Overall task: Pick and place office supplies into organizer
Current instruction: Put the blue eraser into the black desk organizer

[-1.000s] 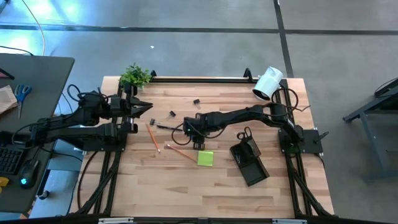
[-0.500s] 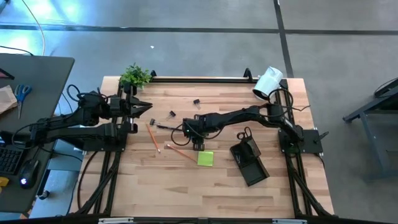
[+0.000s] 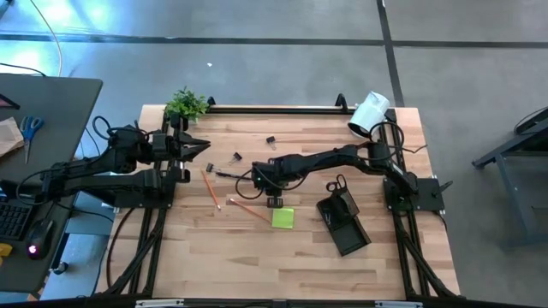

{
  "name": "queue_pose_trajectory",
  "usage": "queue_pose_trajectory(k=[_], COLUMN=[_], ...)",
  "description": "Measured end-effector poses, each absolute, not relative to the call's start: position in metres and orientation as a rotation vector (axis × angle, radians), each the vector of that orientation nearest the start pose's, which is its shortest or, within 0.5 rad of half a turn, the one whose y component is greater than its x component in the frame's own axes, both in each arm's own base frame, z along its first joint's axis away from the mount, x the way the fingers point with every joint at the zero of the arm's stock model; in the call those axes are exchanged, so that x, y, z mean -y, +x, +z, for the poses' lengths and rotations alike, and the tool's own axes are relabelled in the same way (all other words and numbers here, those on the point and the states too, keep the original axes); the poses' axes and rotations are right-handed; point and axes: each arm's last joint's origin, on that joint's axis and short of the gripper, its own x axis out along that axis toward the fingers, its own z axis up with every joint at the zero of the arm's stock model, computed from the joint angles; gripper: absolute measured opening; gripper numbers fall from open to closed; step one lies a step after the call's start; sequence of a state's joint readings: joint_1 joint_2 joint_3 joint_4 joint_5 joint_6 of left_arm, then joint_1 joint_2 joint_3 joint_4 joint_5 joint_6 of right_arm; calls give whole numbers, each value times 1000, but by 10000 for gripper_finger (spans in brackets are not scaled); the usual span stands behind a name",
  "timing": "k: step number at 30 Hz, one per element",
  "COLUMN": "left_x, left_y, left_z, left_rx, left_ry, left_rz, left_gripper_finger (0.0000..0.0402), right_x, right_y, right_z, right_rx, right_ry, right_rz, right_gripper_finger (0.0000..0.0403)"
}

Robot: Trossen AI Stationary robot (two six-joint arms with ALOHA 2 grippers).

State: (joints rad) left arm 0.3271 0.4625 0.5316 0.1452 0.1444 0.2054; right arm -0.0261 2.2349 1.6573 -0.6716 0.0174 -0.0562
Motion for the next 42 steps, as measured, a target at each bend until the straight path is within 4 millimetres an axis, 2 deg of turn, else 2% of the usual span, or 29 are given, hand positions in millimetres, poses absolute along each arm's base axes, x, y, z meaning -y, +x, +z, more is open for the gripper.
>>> queue_pose_trajectory(k=[9, 11, 15, 17, 21, 30, 36, 42], left_x=[-34, -34, -34, -34, -34, -34, -34, -34], left_y=[113, 113, 114, 114, 114, 114, 113, 113], left_z=[318, 318, 317, 317, 317, 317, 317, 317], left_rx=[185, 179, 174, 173, 173, 173, 174, 175], left_ry=[258, 265, 275, 276, 276, 273, 271, 258], left_rz=[203, 204, 208, 211, 211, 211, 210, 209], left_gripper_finger=[19, 19, 19, 19, 19, 19, 19, 19], right_x=[12, 11, 8, 5, -13, -58, -74, -84], right_y=[445, 439, 430, 424, 415, 384, 371, 365], right_z=[142, 148, 177, 184, 193, 198, 212, 208], right_rx=[-1286, -1317, -1399, -1470, -1570, -1822, -1853, -1859], right_ry=[18, 37, 103, 134, 151, 94, 105, 168], right_rz=[-29, -40, -95, -127, -155, -209, -312, -441], right_gripper_finger=[82, 82, 83, 83, 83, 83, 83, 83])
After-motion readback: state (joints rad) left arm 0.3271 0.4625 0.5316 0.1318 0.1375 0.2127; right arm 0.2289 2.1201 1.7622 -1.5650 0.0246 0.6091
